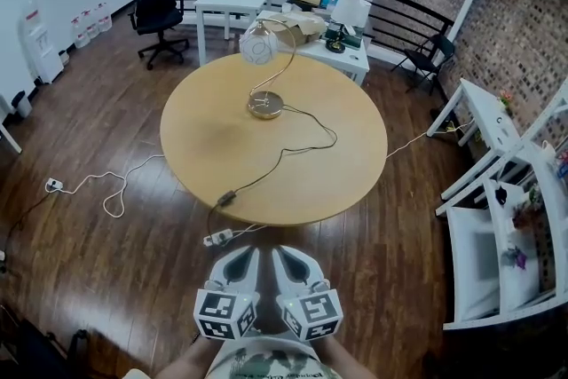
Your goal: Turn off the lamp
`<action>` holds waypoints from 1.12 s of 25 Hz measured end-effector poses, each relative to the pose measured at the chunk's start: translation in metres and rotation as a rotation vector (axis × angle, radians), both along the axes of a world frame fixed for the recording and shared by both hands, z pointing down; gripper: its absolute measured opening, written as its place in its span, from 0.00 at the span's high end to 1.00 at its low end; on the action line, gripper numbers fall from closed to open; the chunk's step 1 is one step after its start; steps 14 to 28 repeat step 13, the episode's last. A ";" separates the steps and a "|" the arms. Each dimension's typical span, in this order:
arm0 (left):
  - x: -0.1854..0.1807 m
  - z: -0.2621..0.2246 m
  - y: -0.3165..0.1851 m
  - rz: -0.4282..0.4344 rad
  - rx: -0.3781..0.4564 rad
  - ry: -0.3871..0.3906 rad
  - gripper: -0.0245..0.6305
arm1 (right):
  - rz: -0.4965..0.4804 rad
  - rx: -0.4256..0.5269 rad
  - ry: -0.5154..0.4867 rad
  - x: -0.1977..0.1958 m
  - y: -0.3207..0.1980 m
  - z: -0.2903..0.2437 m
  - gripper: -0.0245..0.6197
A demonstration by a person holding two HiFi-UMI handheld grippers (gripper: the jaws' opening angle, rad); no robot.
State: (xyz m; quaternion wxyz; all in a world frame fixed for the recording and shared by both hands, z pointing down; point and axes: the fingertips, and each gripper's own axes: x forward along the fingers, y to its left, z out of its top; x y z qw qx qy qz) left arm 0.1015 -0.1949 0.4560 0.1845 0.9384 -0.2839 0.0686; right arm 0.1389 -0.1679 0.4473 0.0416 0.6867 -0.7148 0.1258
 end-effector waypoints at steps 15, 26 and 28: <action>0.010 -0.002 0.008 0.017 0.006 0.005 0.96 | 0.004 0.011 -0.003 0.005 0.001 -0.002 0.96; 0.010 -0.002 0.008 0.017 0.006 0.005 0.96 | 0.004 0.011 -0.003 0.005 0.001 -0.002 0.96; 0.010 -0.002 0.008 0.017 0.006 0.005 0.96 | 0.004 0.011 -0.003 0.005 0.001 -0.002 0.96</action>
